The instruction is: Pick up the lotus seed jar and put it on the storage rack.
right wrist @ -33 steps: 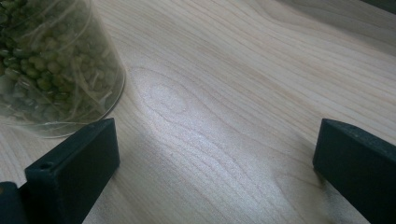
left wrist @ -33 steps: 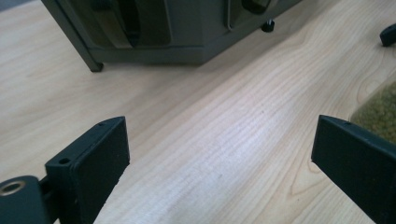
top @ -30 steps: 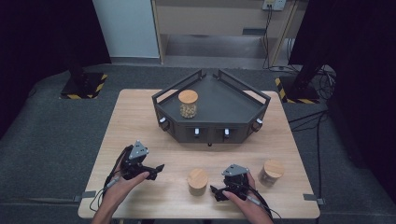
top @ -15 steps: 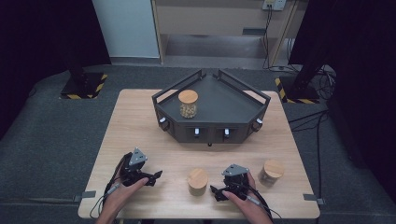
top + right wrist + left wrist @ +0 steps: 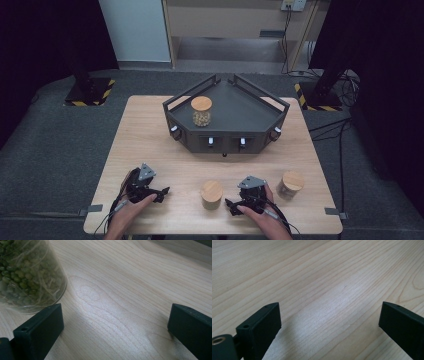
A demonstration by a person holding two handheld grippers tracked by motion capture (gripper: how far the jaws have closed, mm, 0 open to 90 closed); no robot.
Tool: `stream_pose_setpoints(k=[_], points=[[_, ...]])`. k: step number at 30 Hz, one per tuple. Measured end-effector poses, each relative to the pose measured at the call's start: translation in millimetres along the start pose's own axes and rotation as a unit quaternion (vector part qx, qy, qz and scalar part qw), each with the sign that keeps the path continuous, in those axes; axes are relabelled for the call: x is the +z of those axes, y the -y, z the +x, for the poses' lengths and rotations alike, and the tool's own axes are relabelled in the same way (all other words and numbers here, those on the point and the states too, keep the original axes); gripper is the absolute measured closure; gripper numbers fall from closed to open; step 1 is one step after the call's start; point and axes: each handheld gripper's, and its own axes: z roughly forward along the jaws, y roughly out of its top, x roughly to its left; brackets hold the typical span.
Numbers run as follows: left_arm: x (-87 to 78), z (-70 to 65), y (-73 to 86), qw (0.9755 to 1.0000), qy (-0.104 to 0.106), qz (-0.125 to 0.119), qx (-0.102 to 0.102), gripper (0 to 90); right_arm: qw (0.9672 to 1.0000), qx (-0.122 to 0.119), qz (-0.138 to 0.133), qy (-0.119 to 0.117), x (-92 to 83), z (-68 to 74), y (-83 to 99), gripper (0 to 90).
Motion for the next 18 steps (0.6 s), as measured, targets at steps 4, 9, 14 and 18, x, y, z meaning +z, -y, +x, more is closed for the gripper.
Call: stream_pose_setpoints(k=[4,9,14,18], points=[[0.1,2.6,5.9,0.9999,-0.001,0.001,-0.011,3.2,1.0,0.0,0.0,0.0,0.0,0.0,0.0,0.4],[1.2,5.5,10.0,0.9998,0.0,-0.003,-0.018,2.3,1.0,0.0,0.0,0.0,0.0,0.0,0.0,0.4],[3.1,6.8,13.4,0.9998,0.001,-0.01,-0.015,0.0,1.0,0.0,0.0,0.0,-0.1,0.0,0.1,0.4],[3.3,5.3,13.3,0.9998,-0.002,-0.01,-0.017,0.0,1.0,0.0,0.0,0.0,-0.2,0.3,0.2,0.5]])
